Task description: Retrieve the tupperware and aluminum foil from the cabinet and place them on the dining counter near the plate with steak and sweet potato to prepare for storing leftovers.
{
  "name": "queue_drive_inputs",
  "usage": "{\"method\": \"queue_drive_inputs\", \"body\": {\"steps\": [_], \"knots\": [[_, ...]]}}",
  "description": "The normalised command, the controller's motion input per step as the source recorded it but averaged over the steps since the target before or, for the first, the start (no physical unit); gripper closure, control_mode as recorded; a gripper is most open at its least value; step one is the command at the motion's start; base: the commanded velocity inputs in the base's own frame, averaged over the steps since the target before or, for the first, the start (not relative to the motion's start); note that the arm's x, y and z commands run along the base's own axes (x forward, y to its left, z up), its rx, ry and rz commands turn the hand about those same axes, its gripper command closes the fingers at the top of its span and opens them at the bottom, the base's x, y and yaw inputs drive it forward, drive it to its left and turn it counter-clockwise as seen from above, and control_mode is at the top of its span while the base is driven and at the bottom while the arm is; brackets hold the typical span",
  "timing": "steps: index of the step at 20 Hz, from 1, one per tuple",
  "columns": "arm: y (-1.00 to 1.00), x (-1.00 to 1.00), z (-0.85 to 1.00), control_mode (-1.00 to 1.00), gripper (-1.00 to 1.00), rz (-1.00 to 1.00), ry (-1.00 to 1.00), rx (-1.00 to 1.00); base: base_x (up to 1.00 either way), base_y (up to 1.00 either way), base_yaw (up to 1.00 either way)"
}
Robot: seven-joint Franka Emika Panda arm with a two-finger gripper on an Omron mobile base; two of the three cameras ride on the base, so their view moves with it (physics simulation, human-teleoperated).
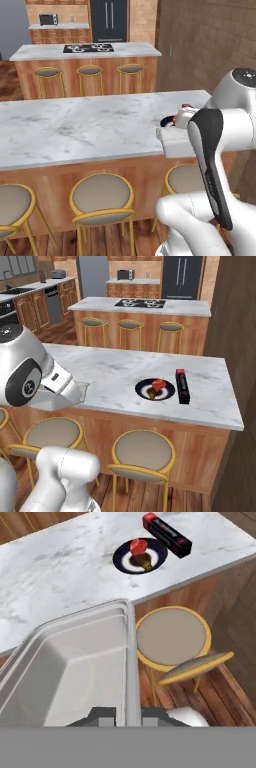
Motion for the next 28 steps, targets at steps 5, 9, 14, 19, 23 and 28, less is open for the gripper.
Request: {"method": "queue_drive_inputs", "body": {"steps": [5, 9, 14, 19, 23, 28], "knots": [[0.0, 0.86, -0.15, -1.0, 1.0, 0.16, 0.0, -0.08, 0.0, 0.0, 0.0], [-0.02, 0.72, -0.36, -1.0, 1.0, 0.0, -0.03, -0.05, 0.0, 0.0, 0.0], [-0.13, 0.68, -0.53, -1.0, 1.0, 0.0, -0.04, -0.01, 0.0, 0.0, 0.0], [-0.19, 0.72, -0.44, -1.0, 1.0, 0.0, 0.0, 0.0, 0.0, 0.0, 0.0], [-0.15, 0.82, -0.1, -1.0, 1.0, 0.01, 0.06, 0.0, 0.0, 0.0, 0.0], [-0.12, 0.9, -0.03, -1.0, 1.0, 0.04, 0.12, 0.01, 0.0, 0.0, 0.0]]}}
